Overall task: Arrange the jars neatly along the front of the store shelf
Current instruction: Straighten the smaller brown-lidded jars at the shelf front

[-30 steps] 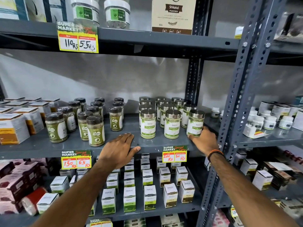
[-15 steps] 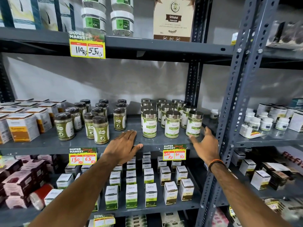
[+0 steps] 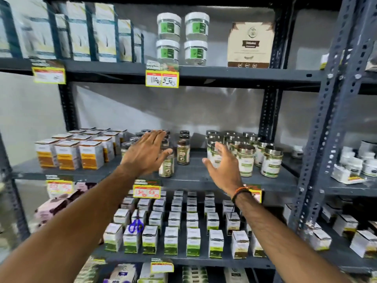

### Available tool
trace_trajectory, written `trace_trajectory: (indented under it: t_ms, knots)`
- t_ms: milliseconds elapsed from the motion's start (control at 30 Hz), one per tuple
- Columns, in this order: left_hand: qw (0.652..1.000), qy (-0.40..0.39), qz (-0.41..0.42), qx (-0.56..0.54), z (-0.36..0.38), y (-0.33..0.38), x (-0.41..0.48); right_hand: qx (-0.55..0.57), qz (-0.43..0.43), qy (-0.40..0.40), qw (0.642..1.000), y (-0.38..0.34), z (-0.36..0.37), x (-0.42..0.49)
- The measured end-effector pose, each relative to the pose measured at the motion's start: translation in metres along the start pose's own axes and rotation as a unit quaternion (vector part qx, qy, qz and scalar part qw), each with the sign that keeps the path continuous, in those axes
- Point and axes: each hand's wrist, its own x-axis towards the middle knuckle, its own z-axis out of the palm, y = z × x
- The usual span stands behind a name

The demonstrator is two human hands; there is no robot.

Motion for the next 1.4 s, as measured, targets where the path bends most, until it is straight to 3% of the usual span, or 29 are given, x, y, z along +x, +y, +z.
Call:
trace_trajectory:
  t_ms: [267, 433, 600, 800, 1233, 1400]
  knots:
    - [0.998, -0.011, -0.068, 0.003, 0.006, -0.103, -0.059, 0.031, 0.034, -0.078, 0.996, -0.04, 0.103, 0.003]
    - [0.993, -0.048, -0.11, 0.001, 0.037, -0.143, -0.086, 0.02, 0.074, -0.087, 0.993, -0.039, 0.137, 0.002]
    - [0.988, -0.086, -0.126, -0.021, 0.071, -0.161, -0.091, -0.007, 0.085, -0.078, 0.993, -0.036, 0.147, 0.001]
    - [0.984, -0.126, -0.116, -0.041, 0.095, -0.167, -0.087, -0.023, 0.085, -0.122, 0.989, -0.03, 0.153, 0.001]
    - [0.987, -0.122, -0.104, -0.006, 0.108, -0.17, -0.089, -0.096, 0.121, -0.091, 0.984, 0.003, 0.133, 0.022]
    - [0.987, -0.119, -0.107, -0.003, 0.11, -0.17, -0.089, -0.109, 0.128, -0.114, 0.979, 0.007, 0.132, 0.024]
